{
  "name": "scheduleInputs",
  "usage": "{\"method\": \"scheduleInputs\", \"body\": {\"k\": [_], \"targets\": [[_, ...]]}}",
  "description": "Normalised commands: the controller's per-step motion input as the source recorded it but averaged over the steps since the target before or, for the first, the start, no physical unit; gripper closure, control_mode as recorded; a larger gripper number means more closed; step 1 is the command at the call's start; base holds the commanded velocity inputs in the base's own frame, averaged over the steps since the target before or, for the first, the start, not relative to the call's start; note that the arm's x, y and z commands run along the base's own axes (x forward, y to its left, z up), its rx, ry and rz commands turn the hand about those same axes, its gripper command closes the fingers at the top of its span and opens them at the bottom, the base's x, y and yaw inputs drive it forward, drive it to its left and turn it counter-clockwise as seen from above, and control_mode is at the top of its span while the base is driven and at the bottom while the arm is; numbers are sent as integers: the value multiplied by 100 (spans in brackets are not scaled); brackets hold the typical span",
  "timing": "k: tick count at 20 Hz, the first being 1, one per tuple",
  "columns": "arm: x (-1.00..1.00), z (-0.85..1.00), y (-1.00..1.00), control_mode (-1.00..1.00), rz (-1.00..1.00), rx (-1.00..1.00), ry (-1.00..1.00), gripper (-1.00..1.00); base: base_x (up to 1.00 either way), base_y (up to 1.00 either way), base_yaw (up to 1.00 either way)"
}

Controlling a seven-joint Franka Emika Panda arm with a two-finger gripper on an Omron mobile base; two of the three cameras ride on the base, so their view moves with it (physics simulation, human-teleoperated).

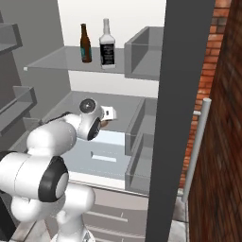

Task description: Place the beer and liquor on the top shelf of the fridge to keep them out of children's reach, and place the onion on lower shelves for easy access.

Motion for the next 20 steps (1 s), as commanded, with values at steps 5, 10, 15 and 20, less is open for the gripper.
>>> {"method": "scheduleInputs", "body": {"k": [5, 10, 15, 20], "targets": [[34, -27, 0, -100, 0, 0, 0, 100, 0, 0, 0], [40, -15, 0, -100, 0, 0, 3, 100, 0, 0, 0], [43, -12, -1, -100, 0, 0, 6, 100, 0, 0, 0], [39, -28, -5, -100, 0, 0, 1, 100, 0, 0, 0]]}}
